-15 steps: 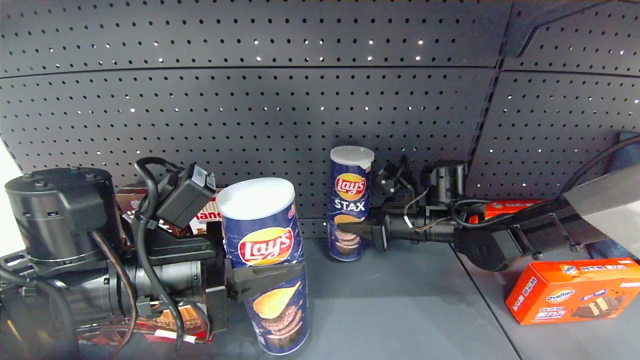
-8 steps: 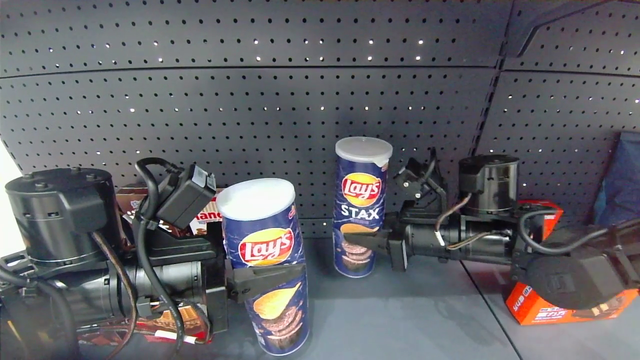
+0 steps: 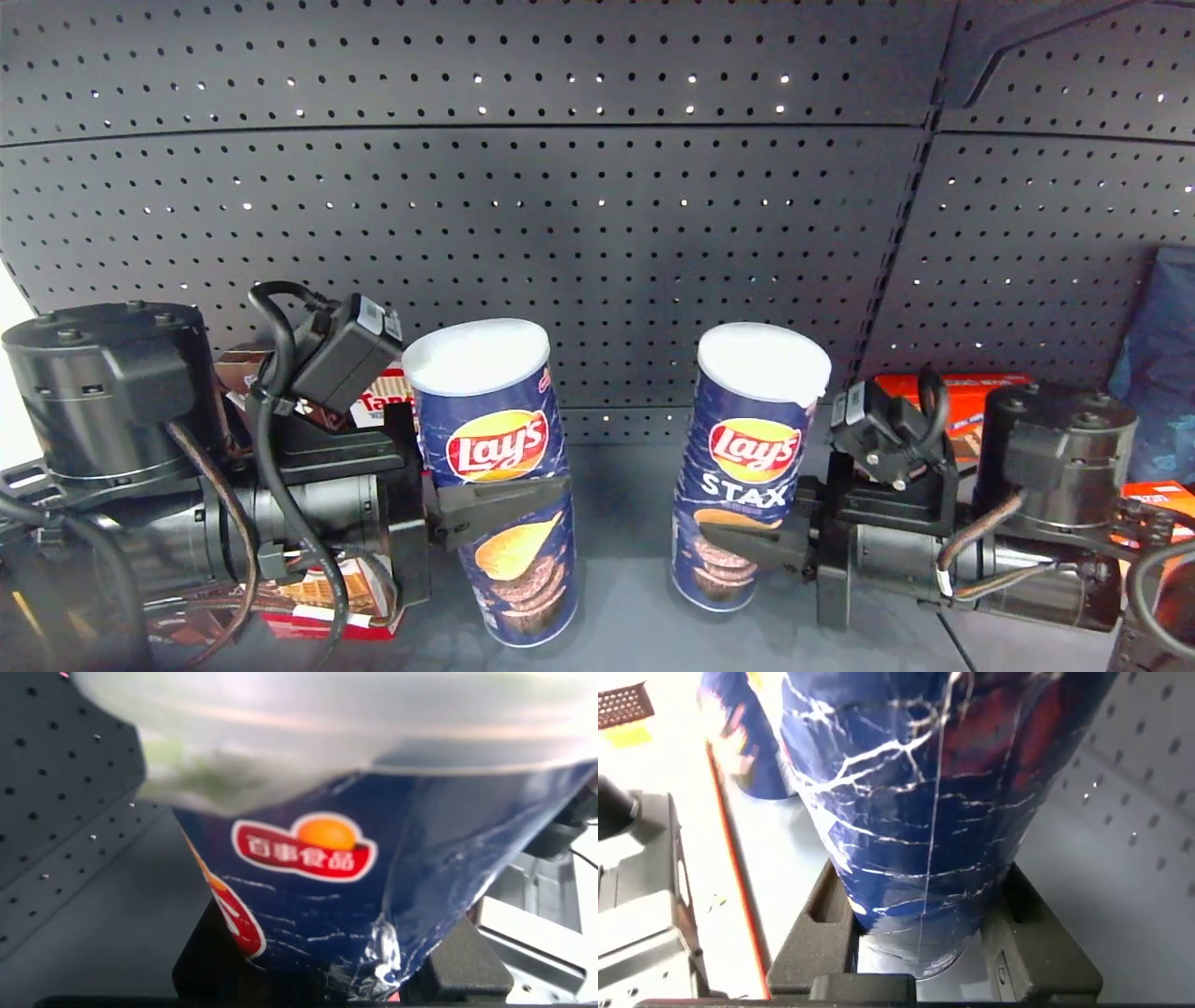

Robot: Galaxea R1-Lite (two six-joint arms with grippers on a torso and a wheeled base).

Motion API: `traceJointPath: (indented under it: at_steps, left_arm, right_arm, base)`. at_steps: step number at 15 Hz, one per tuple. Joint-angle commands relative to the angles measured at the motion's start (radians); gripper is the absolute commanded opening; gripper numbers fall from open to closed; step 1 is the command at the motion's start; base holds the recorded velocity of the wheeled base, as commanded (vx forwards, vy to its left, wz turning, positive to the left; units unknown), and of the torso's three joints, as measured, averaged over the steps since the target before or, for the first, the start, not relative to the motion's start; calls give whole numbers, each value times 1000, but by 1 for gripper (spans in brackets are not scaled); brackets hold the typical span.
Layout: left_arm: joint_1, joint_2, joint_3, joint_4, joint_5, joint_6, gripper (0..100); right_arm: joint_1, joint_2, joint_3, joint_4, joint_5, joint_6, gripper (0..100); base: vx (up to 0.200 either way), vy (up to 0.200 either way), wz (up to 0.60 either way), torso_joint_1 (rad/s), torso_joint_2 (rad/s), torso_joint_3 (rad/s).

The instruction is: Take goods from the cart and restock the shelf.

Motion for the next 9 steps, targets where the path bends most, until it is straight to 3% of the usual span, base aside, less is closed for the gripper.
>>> traceJointPath:
  at_steps: [1,7,9]
  left_arm:
    - [-14,0,-3,0,6,0,0]
    - [-20,-8,5,0,5,-1,0]
    - [-22,-7,0,-3,5,-21,0]
  right_arm:
    - [0,-3,92,-48,2,12,0]
    - [0,11,95,-51,18,22,0]
    - [13,11,97,-51,18,22,0]
  base:
    - [0,0,0,0,0,0]
    - [0,0,0,0,0,0]
    - [0,0,0,0,0,0]
